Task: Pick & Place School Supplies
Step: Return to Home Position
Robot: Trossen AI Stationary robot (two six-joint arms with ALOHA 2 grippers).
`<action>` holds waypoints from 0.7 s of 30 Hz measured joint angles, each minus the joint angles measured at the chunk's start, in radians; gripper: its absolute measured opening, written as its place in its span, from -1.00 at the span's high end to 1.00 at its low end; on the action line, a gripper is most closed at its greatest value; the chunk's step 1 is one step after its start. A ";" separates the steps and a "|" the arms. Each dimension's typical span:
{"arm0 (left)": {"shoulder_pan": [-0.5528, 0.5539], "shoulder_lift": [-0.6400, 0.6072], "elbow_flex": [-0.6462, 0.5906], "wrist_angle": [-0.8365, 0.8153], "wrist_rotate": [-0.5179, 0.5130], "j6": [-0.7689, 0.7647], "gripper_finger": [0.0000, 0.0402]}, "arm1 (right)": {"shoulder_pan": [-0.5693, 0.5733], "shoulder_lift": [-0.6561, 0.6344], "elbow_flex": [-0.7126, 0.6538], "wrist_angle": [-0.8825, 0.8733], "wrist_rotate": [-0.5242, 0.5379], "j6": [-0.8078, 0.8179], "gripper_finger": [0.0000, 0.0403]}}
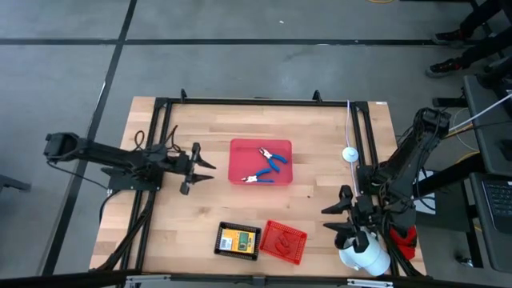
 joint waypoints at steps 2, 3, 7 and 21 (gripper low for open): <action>0.019 -0.058 -0.005 -0.093 0.030 0.000 0.27 | 0.000 0.008 0.000 0.002 0.007 0.000 0.04; 0.025 -0.090 -0.006 -0.144 0.057 0.000 0.28 | 0.000 0.013 0.000 0.008 0.011 0.000 0.04; 0.045 -0.203 -0.006 -0.399 0.092 -0.018 0.32 | 0.002 0.043 0.000 0.039 0.012 -0.035 0.04; 0.047 -0.470 -0.006 -0.599 -0.023 0.001 0.48 | 0.014 0.054 0.000 0.114 0.026 -0.143 0.04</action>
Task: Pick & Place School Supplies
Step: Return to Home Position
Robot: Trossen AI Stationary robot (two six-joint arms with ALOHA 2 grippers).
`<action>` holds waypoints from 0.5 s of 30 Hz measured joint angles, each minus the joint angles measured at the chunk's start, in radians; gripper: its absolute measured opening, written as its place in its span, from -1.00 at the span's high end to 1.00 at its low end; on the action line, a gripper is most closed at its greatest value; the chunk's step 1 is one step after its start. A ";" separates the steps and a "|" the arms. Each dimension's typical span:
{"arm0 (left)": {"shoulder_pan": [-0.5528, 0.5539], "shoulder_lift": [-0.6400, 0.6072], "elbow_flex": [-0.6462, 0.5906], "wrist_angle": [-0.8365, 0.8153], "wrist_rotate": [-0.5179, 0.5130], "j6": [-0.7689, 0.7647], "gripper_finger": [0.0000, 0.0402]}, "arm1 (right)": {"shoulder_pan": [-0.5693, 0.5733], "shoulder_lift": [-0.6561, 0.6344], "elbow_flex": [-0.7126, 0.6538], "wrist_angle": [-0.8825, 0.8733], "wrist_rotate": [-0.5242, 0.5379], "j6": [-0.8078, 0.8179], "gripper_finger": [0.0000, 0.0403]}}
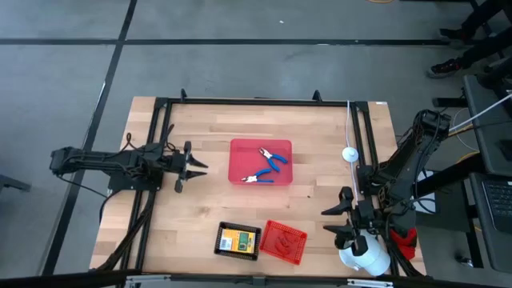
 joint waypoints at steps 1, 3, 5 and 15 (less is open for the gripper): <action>-0.006 -0.003 0.000 -0.005 -0.005 -0.013 0.49 | 0.000 0.000 0.000 -0.001 0.000 -0.008 0.04; -0.016 -0.004 0.000 -0.020 -0.060 -0.056 0.51 | -0.001 0.000 0.000 0.000 -0.003 -0.031 0.04; -0.022 -0.001 0.000 -0.089 -0.126 -0.104 0.51 | -0.001 0.000 0.000 -0.004 -0.003 -0.066 0.04; -0.023 0.029 0.002 -0.065 -0.140 -0.132 0.50 | -0.021 -0.097 0.000 -0.320 0.162 -0.061 0.04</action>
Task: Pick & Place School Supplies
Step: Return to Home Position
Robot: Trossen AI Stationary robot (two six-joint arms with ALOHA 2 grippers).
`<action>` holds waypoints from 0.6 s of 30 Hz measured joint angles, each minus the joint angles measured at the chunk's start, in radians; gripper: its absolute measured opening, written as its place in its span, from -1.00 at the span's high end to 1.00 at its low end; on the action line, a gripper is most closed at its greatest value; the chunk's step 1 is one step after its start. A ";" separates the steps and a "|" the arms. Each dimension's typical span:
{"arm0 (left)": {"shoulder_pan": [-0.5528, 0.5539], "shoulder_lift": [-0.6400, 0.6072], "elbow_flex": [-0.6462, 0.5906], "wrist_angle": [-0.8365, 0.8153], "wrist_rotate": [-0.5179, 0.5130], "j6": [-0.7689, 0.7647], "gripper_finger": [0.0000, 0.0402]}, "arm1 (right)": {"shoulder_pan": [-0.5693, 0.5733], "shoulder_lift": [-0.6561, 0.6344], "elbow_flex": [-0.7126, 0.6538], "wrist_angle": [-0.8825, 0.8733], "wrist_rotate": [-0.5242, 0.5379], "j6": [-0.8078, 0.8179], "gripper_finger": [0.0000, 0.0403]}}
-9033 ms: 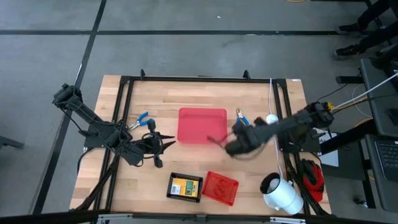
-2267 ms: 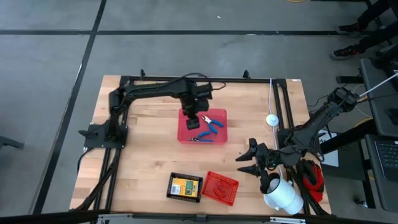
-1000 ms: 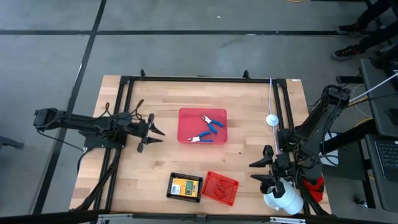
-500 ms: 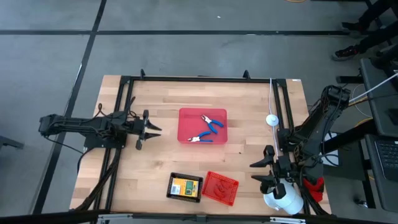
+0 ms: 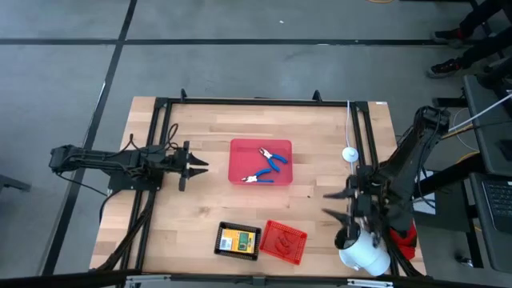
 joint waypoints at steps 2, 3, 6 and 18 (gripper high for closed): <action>0.000 0.000 0.000 -0.001 0.000 0.000 0.51 | -0.052 -0.039 0.000 -0.059 -0.030 0.021 0.04; 0.000 0.000 0.000 0.000 0.000 0.000 0.51 | -0.091 -0.051 0.000 -0.080 -0.072 0.026 0.04; 0.000 0.000 0.000 -0.002 0.000 0.001 0.50 | -0.245 -0.048 0.000 -0.101 -0.261 0.019 0.04; 0.000 0.000 0.000 -0.002 0.000 0.001 0.51 | -0.822 -0.028 -0.125 0.094 -1.175 -0.266 0.04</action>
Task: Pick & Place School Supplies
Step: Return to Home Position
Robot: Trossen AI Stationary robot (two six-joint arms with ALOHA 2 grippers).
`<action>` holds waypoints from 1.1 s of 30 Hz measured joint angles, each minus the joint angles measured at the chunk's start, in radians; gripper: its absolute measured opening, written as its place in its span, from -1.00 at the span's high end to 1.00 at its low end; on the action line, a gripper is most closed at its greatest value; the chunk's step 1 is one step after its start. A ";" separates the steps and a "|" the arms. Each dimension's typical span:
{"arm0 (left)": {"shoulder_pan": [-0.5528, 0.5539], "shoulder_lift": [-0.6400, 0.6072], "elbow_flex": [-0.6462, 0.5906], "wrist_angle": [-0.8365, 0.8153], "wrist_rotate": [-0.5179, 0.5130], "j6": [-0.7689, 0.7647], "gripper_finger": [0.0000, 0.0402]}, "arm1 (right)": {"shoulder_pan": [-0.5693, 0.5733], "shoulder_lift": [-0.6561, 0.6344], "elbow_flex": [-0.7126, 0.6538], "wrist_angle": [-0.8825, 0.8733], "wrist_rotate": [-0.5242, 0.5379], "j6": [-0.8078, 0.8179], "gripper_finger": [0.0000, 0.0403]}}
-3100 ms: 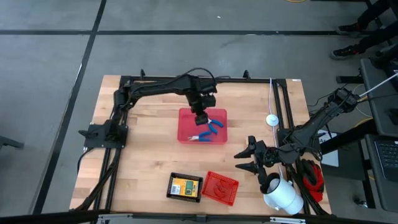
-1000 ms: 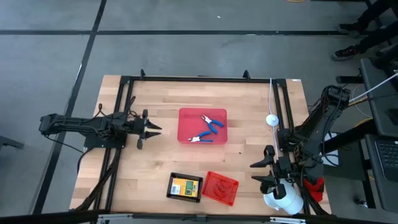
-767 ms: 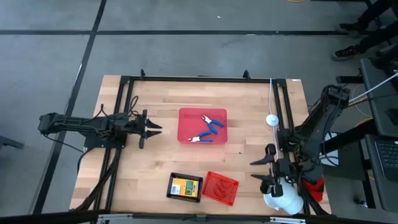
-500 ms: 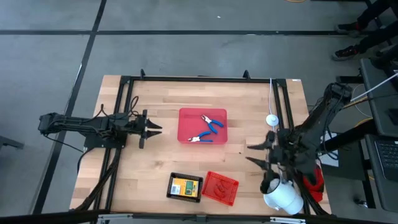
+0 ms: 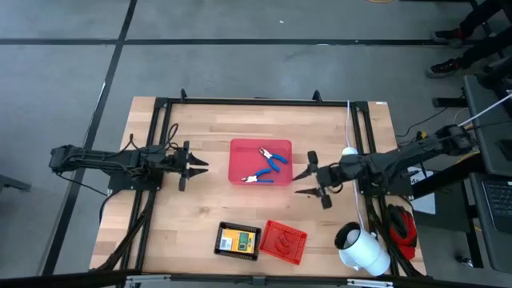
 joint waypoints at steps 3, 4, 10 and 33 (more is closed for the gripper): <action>0.000 0.000 0.000 0.000 0.000 0.000 0.49 | -0.100 -0.053 -0.157 0.176 -0.114 -0.064 0.04; 0.000 0.000 0.000 0.000 0.000 0.000 0.49 | -0.133 -0.071 -0.220 0.245 -0.143 -0.071 0.04; 0.000 0.000 0.000 0.000 0.000 0.000 0.51 | -0.235 -0.156 -0.406 0.385 -0.289 -0.089 0.04; 0.000 0.000 0.002 -0.002 -0.003 0.000 0.50 | -0.243 -0.925 -0.405 -0.347 -0.203 -0.004 0.04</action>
